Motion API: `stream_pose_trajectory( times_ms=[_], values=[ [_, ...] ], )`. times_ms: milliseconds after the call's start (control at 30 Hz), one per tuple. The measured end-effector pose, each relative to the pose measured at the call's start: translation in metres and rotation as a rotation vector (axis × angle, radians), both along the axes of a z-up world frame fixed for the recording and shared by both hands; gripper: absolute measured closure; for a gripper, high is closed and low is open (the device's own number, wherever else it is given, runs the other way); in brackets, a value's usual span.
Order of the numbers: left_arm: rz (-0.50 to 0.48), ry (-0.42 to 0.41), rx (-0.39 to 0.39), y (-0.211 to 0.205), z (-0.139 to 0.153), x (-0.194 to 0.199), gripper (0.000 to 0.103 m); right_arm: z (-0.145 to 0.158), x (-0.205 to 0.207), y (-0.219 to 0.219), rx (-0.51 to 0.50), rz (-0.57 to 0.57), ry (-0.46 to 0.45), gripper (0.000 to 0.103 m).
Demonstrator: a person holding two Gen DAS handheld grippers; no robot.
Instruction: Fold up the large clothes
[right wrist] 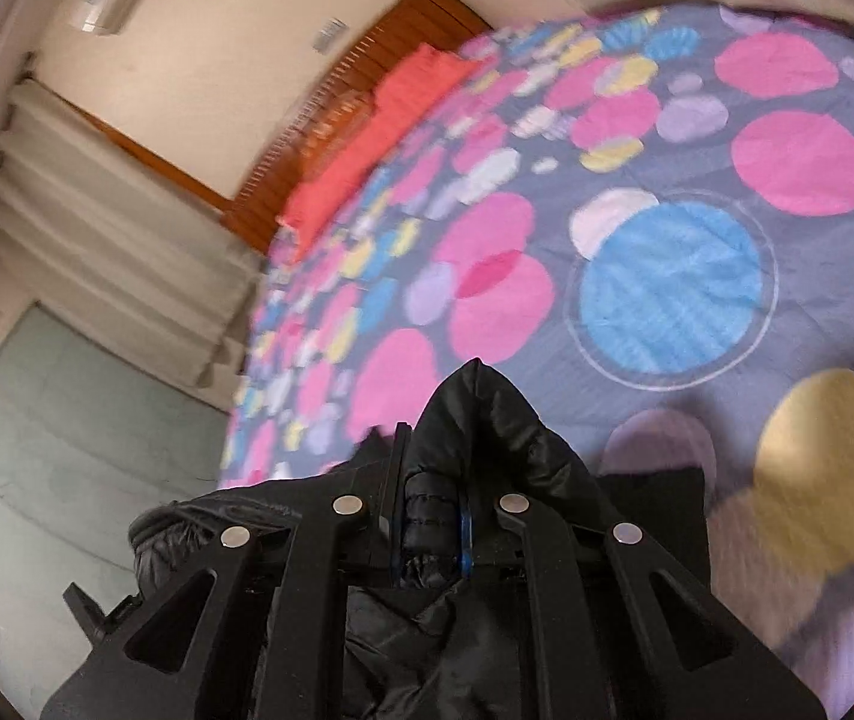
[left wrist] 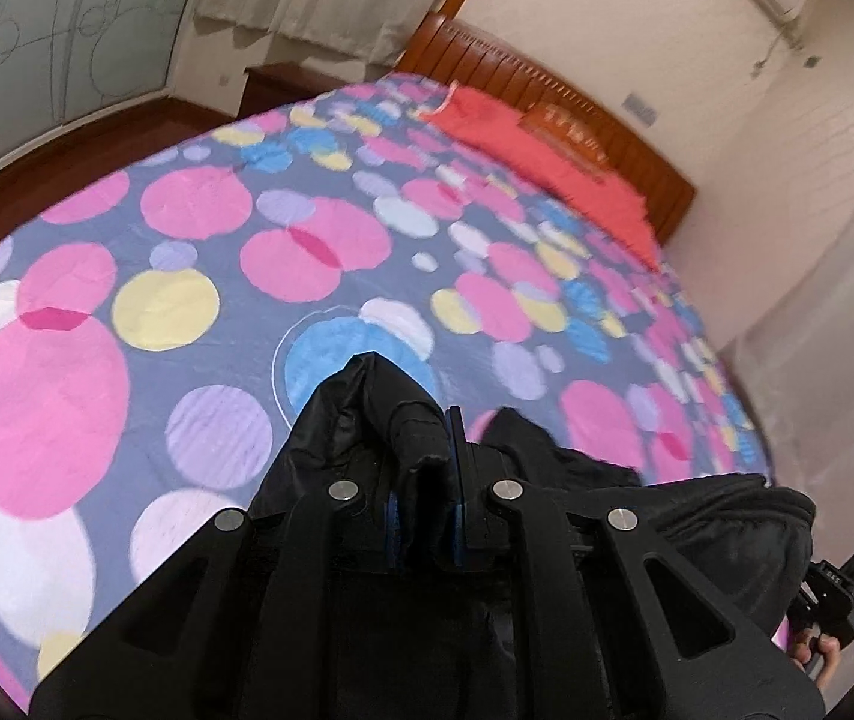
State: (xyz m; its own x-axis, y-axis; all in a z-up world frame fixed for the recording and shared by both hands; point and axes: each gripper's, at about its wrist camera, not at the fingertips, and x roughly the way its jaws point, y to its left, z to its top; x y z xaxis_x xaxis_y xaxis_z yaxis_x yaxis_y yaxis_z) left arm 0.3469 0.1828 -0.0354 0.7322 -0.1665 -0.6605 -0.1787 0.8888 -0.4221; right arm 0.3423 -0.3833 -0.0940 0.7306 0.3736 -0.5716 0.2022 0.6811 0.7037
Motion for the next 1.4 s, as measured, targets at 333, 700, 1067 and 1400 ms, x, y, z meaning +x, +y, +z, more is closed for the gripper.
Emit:
stream_pose_trajectory(
  times_ms=[333,700,1067,1400],
  values=[
    [0.013,0.113,0.109,-0.01,-0.077,0.058,0.091,-0.086,0.059,0.007,-0.042,0.001,0.155,0.09],
    [-0.039,0.065,0.024,0.004,-0.062,0.056,0.043,-0.069,0.051,-0.01,0.073,0.044,0.101,0.049],
    [-0.052,-0.036,0.089,-0.028,-0.013,-0.005,0.033,0.004,0.007,0.066,-0.243,0.057,-0.013,0.037],
    [-0.128,-0.003,0.305,-0.128,-0.053,0.018,0.033,-0.007,0.042,0.222,-0.605,0.297,-0.038,0.046]
  ],
)
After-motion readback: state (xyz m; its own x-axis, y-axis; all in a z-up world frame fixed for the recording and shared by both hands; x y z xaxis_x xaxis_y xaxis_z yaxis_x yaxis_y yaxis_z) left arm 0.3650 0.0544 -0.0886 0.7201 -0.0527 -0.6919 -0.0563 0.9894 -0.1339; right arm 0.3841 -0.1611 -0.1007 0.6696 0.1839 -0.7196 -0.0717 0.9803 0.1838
